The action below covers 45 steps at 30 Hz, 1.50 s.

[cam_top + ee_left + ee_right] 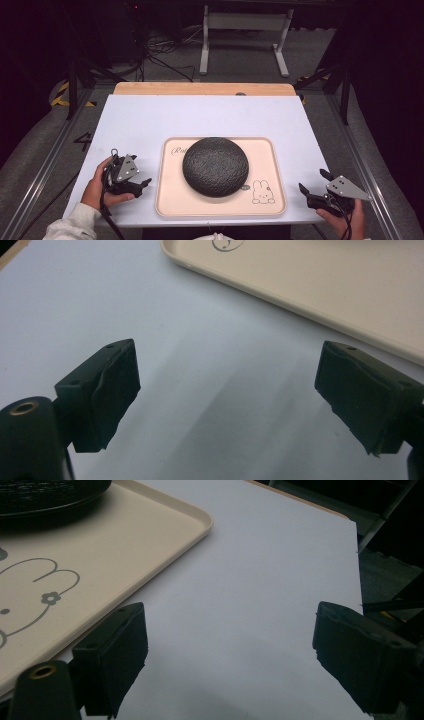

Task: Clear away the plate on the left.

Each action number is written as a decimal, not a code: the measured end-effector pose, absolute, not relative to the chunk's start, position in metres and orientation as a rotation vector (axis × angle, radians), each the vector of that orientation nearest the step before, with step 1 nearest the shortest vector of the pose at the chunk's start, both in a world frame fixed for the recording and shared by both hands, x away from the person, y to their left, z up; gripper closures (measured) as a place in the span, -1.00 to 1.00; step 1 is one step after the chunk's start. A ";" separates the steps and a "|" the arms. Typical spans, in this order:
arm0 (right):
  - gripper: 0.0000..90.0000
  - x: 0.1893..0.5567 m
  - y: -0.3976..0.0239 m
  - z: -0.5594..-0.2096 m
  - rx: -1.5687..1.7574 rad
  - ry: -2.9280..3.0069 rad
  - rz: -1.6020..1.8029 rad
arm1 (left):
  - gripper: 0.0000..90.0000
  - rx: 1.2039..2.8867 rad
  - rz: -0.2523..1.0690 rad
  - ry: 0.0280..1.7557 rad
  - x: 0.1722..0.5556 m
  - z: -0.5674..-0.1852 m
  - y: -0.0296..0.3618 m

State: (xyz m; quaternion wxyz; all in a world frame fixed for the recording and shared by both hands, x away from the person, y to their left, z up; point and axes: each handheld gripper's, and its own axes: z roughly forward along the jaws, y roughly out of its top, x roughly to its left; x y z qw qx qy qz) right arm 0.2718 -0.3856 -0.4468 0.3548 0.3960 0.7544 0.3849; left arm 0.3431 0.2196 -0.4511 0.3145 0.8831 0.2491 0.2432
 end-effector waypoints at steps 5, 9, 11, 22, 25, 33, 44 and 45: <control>-0.67 0.272 -0.386 -0.447 1.023 1.950 0.994 | -0.74 2.299 0.623 0.699 0.339 -0.454 0.229; -0.67 0.272 -0.385 -0.447 1.021 1.949 0.995 | -0.74 2.270 0.605 0.734 0.335 -0.457 0.239; -0.67 0.272 -0.385 -0.447 1.023 1.951 0.994 | -0.74 2.268 0.603 0.736 0.334 -0.457 0.240; -0.67 0.271 -0.386 -0.446 1.021 1.948 0.996 | -0.74 2.141 0.524 0.807 0.322 -0.463 0.258; -0.67 0.271 -0.386 -0.446 1.023 1.947 0.999 | -0.74 2.077 0.504 0.827 0.315 -0.463 0.263; -0.67 0.271 -0.385 -0.446 1.014 1.951 0.998 | -0.74 2.015 0.511 0.842 0.308 -0.465 0.267; -0.67 0.271 -0.384 -0.446 1.014 1.953 1.000 | -0.74 1.993 0.515 0.836 0.308 -0.463 0.268; -0.67 0.272 -0.384 -0.446 1.015 1.953 1.000 | -0.74 1.993 0.516 0.836 0.307 -0.462 0.268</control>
